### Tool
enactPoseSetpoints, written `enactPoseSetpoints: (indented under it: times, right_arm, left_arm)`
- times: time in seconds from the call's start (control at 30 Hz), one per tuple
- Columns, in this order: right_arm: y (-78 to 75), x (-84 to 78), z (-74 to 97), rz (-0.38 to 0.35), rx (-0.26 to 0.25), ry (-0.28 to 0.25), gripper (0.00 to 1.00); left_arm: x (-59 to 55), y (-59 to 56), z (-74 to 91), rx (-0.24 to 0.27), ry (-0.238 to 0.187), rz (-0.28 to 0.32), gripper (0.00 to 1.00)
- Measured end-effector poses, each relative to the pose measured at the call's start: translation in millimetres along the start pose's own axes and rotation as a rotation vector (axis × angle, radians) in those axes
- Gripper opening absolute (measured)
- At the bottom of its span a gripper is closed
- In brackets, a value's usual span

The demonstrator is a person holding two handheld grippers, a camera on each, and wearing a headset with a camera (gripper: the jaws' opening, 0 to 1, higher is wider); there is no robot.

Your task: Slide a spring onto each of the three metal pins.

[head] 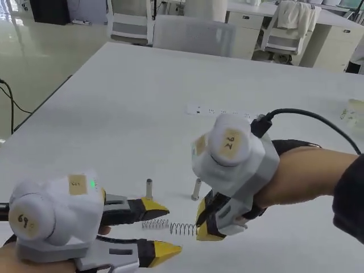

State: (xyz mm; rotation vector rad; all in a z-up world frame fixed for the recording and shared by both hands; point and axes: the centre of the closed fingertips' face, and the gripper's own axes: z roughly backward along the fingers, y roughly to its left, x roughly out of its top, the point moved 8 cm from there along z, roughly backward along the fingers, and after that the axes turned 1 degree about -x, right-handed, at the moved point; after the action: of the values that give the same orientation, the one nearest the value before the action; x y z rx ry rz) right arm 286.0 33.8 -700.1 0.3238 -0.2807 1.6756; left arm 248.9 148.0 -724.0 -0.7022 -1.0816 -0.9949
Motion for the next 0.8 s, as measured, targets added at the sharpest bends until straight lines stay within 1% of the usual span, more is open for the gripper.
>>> enactPoseSetpoints:
  times: [0.17, 0.3, 0.4, 0.43, 0.53, 0.6, 0.67, 0.73, 0.8]
  right_arm:
    - [3.6, 5.7, 2.5, 0.027, 0.003, -0.005, 0.08]
    - [5.1, 6.4, 2.4, 0.039, 0.01, 0.003, 0.08]
    - [6.0, 7.7, 5.4, 0.044, 0.005, 0.001, 0.08]
    - [5.8, 9.1, 8.2, 0.044, 0.0, -0.002, 0.08]
    - [5.6, 13.6, 16.2, 0.035, -0.002, -0.023, 0.07]
    - [5.6, 17.4, 21.9, 0.039, -0.011, -0.04, 0.07]
    - [6.4, 23.5, 27.1, 0.042, -0.016, -0.069, 0.07]
    - [8.0, 31.2, 31.9, 0.043, -0.014, -0.106, 0.07]
    - [10.6, 37.2, 34.0, 0.055, -0.013, -0.119, 0.07]
  left_arm:
    - [-1.3, -3.1, -1.6, -0.018, 0.007, -0.022, 0.11]
    - [-2.5, -3.2, -1.4, -0.017, 0.016, -0.046, 0.04]
    - [-2.6, -4.2, -1.3, -0.023, 0.018, -0.044, 0.03]
    - [-3.3, -4.3, -1.2, -0.021, 0.026, -0.047, 0.03]
    - [-3.5, -3.8, -0.7, -0.016, 0.024, -0.048, 0.03]
    - [-2.8, -2.6, -0.1, -0.011, 0.019, -0.046, 0.03]
    - [-2.7, -2.1, -0.1, -0.01, 0.02, -0.048, 0.02]
    - [-3.2, -3.8, -1.0, -0.019, 0.024, -0.048, 0.02]
    - [-2.6, -5.1, -1.4, -0.024, 0.019, -0.048, 0.02]
